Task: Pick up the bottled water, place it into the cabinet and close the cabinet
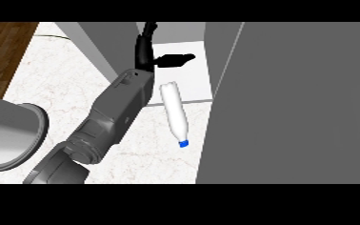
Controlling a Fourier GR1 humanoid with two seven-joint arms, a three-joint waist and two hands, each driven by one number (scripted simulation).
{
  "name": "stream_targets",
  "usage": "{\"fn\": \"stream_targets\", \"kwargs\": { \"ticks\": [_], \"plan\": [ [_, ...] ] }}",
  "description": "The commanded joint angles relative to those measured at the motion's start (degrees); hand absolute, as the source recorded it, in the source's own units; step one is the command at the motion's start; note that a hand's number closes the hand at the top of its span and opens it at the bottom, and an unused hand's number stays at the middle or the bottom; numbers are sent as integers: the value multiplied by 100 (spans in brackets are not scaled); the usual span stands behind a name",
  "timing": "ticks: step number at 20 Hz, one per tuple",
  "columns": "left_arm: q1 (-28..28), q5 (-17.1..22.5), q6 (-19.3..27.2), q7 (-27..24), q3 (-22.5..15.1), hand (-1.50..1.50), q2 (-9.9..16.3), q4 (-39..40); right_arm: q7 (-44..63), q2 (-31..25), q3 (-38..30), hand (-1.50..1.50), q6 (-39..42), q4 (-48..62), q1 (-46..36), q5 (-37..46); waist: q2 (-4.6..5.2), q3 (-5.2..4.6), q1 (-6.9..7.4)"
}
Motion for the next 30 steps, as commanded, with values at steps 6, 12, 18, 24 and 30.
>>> {"fn": "stream_targets", "kwargs": {
  "ticks": [6,12,18,24,30],
  "plan": [
    [-221,52,-867,-109,95,-150,-81,-347,140,28,-183,-150,68,-129,-148,-239,1,0,53],
    [42,241,-1910,-151,52,-150,-82,-817,116,-40,100,-150,29,-380,259,87,-98,3,104],
    [530,642,-2099,182,-145,-150,-83,-1583,282,44,93,-150,-13,-334,89,248,-152,4,287],
    [1250,582,-1848,614,-572,-150,-83,-2914,665,-102,-284,-150,-54,-704,60,-14,-208,7,518],
    [2671,514,-1707,868,-1007,150,46,-4334,688,-254,106,-150,-66,-586,-166,637,-239,1,609]
  ]
}}
